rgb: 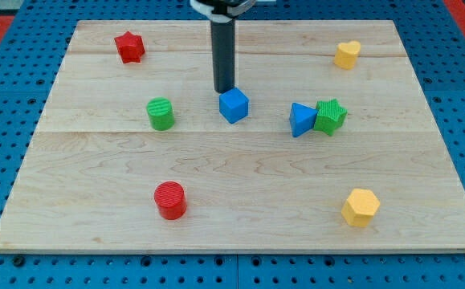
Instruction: Move the blue cube above to the blue triangle
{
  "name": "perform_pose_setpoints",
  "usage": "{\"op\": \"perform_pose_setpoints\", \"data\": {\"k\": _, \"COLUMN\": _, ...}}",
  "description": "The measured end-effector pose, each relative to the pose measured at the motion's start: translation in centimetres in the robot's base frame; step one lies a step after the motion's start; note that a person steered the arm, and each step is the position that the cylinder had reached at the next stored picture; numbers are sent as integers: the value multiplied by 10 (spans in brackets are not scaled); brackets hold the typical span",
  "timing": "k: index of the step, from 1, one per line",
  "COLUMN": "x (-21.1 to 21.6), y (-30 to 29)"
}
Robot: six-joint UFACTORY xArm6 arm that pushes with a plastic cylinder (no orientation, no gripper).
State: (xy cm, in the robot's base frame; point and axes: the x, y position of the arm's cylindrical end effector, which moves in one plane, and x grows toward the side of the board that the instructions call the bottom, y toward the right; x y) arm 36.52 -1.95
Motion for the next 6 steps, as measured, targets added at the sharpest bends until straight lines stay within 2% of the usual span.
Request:
{"op": "perform_pose_setpoints", "data": {"k": 2, "x": 72, "y": -44}}
{"op": "perform_pose_setpoints", "data": {"k": 3, "x": 44, "y": 31}}
{"op": "perform_pose_setpoints", "data": {"k": 4, "x": 40, "y": 17}}
{"op": "perform_pose_setpoints", "data": {"k": 5, "x": 34, "y": 80}}
{"op": "perform_pose_setpoints", "data": {"k": 6, "x": 65, "y": 22}}
